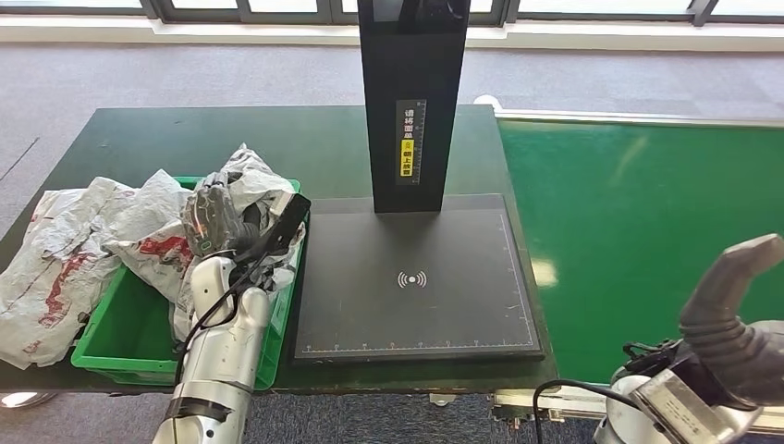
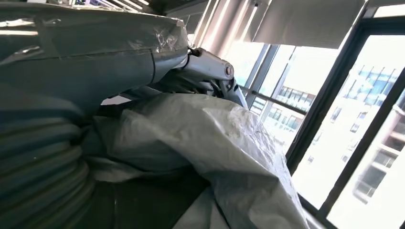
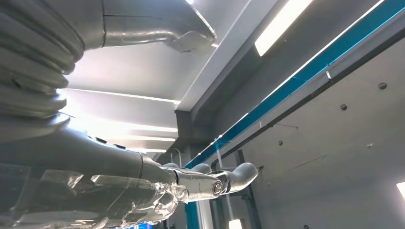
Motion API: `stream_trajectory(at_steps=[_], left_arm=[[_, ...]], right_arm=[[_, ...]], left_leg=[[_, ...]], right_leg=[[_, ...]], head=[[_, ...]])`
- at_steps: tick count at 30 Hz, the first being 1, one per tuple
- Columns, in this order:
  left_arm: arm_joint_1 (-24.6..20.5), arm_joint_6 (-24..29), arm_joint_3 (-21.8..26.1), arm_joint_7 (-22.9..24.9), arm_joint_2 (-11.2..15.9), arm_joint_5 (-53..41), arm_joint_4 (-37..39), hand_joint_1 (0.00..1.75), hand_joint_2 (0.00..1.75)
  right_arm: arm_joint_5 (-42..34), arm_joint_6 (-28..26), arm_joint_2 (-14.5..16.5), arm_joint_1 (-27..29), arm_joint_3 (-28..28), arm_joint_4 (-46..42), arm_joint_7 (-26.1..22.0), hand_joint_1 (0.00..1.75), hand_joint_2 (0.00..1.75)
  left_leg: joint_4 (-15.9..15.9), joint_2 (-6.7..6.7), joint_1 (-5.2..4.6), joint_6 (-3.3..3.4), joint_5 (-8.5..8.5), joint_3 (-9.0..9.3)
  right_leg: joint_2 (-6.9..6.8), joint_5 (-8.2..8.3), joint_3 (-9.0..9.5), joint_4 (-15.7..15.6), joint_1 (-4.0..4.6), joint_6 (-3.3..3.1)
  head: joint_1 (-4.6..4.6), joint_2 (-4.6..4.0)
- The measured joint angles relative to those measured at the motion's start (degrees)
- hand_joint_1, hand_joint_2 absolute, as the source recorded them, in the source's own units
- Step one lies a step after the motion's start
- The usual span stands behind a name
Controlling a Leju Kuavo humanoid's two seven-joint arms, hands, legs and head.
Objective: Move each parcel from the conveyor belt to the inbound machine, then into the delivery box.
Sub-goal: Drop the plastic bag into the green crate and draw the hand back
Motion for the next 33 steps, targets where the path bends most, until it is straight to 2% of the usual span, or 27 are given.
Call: stream_trajectory(at_steps=[3, 12, 18, 20, 21, 23, 26, 29, 33], left_arm=[[-0.71, -0.91, -0.8, 1.85, 0.28, -0.01, 1.97, 0.0, 1.75], [-3.03, -1.53, -1.25, 3.47, 1.19, -0.01, 7.38, 0.0, 1.75], [-4.66, -1.22, -1.14, 3.45, 2.39, 0.03, 11.72, 0.0, 1.75], [-4.18, -0.67, -1.1, 2.14, 2.48, 0.45, 12.02, 0.0, 1.75], [-2.59, -0.08, -1.28, 1.01, 2.24, 0.95, 10.29, 0.0, 1.75], [3.55, 1.45, -2.79, -0.48, 1.28, 2.12, 2.25, 0.0, 1.75], [11.82, 2.31, -6.65, 0.95, 0.88, 2.78, -11.47, 0.0, 1.75], [15.64, 2.4, -8.86, 1.97, 1.66, 3.11, -21.29, 0.0, 1.75], [18.88, 2.42, -10.34, 2.1, 2.35, 3.53, -30.26, 0.0, 1.75]], right_arm=[[0.13, 0.0, 0.0, 0.0, 0.0, -0.01, -0.01, 0.0, 1.75], [0.21, 0.0, 0.0, 0.19, -0.16, -0.02, 0.01, 0.0, 1.75], [0.28, 0.0, -0.01, 0.72, -0.96, -0.02, 0.01, 0.0, 1.75], [0.65, 0.0, -0.02, 0.9, -1.07, -0.01, 0.31, 0.0, 1.75], [0.87, 0.0, -0.02, 0.96, -1.28, -0.01, 0.55, 0.0, 1.75], [1.07, 0.0, -0.02, 1.13, -2.11, 0.0, 0.85, 0.0, 1.75], [0.63, 0.0, -0.08, 1.39, -3.55, 0.0, 0.37, 0.0, 1.75], [0.44, 0.0, -0.15, 1.55, -4.5, 0.0, 0.08, 0.0, 1.75], [0.4, 0.0, -0.15, 1.61, -4.93, 0.02, 0.04, 0.0, 1.75]], left_leg=[[0.0, -0.01, 0.0, 0.0, 0.0, 0.0], [0.0, -0.02, 0.0, 0.0, 0.0, 0.0], [-0.01, -0.03, 0.0, 0.0, 0.0, 0.0], [-0.02, -0.01, 0.0, 0.0, 0.0, 0.03], [-0.03, 0.06, 0.0, 0.01, -0.04, 0.08], [-0.03, 0.29, -0.01, 0.04, -0.15, 0.17], [-0.01, 0.31, -0.01, 0.09, -0.23, 0.04], [-0.04, 0.05, 0.0, 0.11, -0.23, -0.01], [-0.05, 0.01, 0.01, 0.1, -0.22, -0.01]], right_leg=[[0.0, 0.0, 0.01, 0.0, 0.0, 0.0], [-0.01, 0.01, 0.02, 0.0, 0.0, 0.0], [-0.01, 0.01, 0.04, 0.0, 0.0, 0.0], [0.0, 0.0, 0.09, 0.01, -0.01, 0.0], [0.05, 0.0, 0.11, 0.01, -0.01, -0.01], [0.25, -0.02, 0.12, 0.01, -0.02, -0.03], [0.27, -0.09, 0.03, 0.0, 0.0, 0.01], [0.01, -0.22, 0.08, 0.0, 0.01, 0.02], [-0.01, -0.24, 0.1, 0.0, 0.01, -0.01]], head=[[0.0, 0.0], [-0.01, -0.01], [0.0, 0.0], [-0.01, 0.0], [0.0, 0.0], [0.0, -0.01], [-0.02, 0.0], [-0.03, 0.0], [-0.02, -0.01]])
